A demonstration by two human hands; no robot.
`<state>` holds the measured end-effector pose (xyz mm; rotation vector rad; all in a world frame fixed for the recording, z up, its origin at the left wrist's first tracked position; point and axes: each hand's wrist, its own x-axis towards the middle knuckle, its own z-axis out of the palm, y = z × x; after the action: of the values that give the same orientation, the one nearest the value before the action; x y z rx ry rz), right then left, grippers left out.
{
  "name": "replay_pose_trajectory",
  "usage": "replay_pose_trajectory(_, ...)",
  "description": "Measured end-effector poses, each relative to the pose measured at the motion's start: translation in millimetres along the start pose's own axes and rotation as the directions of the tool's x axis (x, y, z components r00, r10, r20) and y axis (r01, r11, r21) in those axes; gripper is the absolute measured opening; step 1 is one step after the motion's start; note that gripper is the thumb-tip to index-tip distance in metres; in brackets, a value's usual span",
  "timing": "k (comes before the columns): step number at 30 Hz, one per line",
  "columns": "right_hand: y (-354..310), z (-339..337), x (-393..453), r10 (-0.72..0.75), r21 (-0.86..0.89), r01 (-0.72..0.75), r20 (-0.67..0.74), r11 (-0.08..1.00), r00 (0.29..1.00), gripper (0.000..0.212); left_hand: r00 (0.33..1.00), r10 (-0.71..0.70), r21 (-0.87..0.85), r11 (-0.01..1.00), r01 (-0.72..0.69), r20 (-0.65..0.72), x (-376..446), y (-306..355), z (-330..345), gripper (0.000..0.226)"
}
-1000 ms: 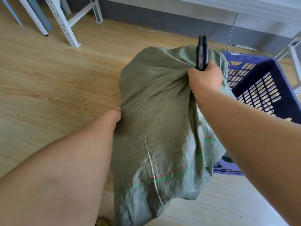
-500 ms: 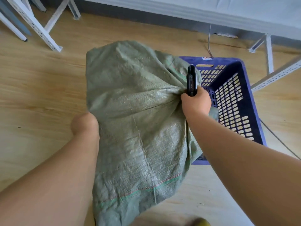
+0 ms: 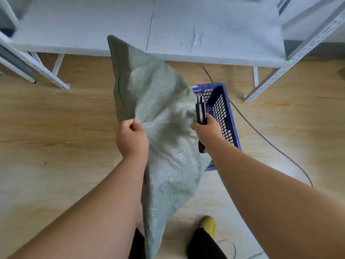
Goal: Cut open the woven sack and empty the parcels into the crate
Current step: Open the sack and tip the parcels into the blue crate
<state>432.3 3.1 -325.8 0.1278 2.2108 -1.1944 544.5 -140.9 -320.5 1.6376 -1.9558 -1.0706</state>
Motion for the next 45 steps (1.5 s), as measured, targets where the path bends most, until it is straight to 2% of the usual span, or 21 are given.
replay_pose_trajectory(2, -13, -23, -22, -0.01, 0.027, 0.008, 0.086, 1.0, 0.996, 0.031, 0.987, -0.093, -0.105, 0.989, 0.107, 0.13, -14, 34, 2, 0.019)
replay_pose_trajectory(5, -27, -52, -54, -0.053, 0.15, 0.032, 0.139, 0.988, 0.989, 0.036, 0.926, -0.227, -0.226, 0.927, 0.3, 0.3, -36, 75, 9, 0.002)
replay_pose_trajectory(7, -32, -68, -72, -0.059, 0.274, 0.015, 0.153, 0.962, 0.986, 0.033, 0.865, -0.287, -0.285, 0.861, 0.422, 0.412, -50, 99, 13, 0.009)
replay_pose_trajectory(9, -35, -84, -87, -0.046, 0.319, -0.008, 0.161, 0.948, 0.986, 0.035, 0.804, -0.303, -0.312, 0.807, 0.502, 0.512, -64, 122, 17, 0.017)
replay_pose_trajectory(12, -34, -103, -103, -0.015, 0.227, -0.011, 0.112, 0.974, 0.994, 0.047, 0.759, -0.293, -0.313, 0.781, 0.541, 0.582, -87, 154, 23, 0.021)
replay_pose_trajectory(15, -34, -115, -106, -0.001, 0.127, 0.005, -0.037, 0.992, 0.999, 0.038, 0.704, -0.238, -0.303, 0.778, 0.55, 0.669, -110, 184, 32, 0.009)
replay_pose_trajectory(18, -39, -138, -95, 0.051, 0.085, -0.033, -0.223, 0.996, 0.974, 0.016, 0.659, -0.179, -0.243, 0.834, 0.496, 0.731, -114, 204, 40, 0.011)
replay_pose_trajectory(21, -51, -161, -84, 0.034, 0.013, -0.031, -0.28, 0.999, 0.959, 0.011, 0.626, -0.135, -0.175, 0.896, 0.409, 0.768, -106, 227, 44, 0.011)
replay_pose_trajectory(24, -75, -175, -78, -0.018, -0.016, 0.013, -0.355, 1.0, 0.935, 0.01, 0.613, -0.071, -0.197, 0.912, 0.359, 0.787, -98, 261, 47, 0.009)
replay_pose_trajectory(28, -112, -189, -71, -0.025, -0.071, -0.001, -0.358, 0.997, 0.933, 0.013, 0.602, -0.036, -0.177, 0.941, 0.29, 0.798, -84, 298, 41, 0.016)
replay_pose_trajectory(30, -127, -193, -69, -0.023, -0.053, 0.003, -0.388, 0.999, 0.921, 0.014, 0.623, -0.016, -0.178, 0.952, 0.247, 0.782, -75, 316, 38, 0.021)
replay_pose_trajectory(33, -144, -193, -67, -0.023, -0.002, 0.025, -0.428, 1.0, 0.904, 0.013, 0.647, 0.054, -0.2, 0.968, 0.153, 0.76, -65, 329, 34, 0.012)
replay_pose_trajectory(36, -155, -192, -69, 0.013, -0.02, -0.024, -0.415, 1.0, 0.91, 0.016, 0.601, 0.007, -0.097, 0.988, 0.118, 0.799, -58, 332, 32, 0.012)
replay_pose_trajectory(40, -173, -187, -68, -0.051, -0.009, 0.053, -0.494, 0.999, 0.868, 0.012, 0.641, 0.11, -0.237, 0.965, 0.115, 0.76, -44, 349, 31, 0.014)
replay_pose_trajectory(42, -179, -190, -68, -0.055, -0.008, 0.059, -0.492, 0.998, 0.869, 0.012, 0.614, 0.16, -0.226, 0.974, 0.032, 0.773, -38, 346, 28, 0.015)
replay_pose_trajectory(45, -180, -192, -69, -0.044, -0.019, 0.04, -0.446, 0.999, 0.894, 0.017, 0.552, 0.09, -0.12, 0.993, 0.019, 0.829, -28, 331, 28, 0.012)
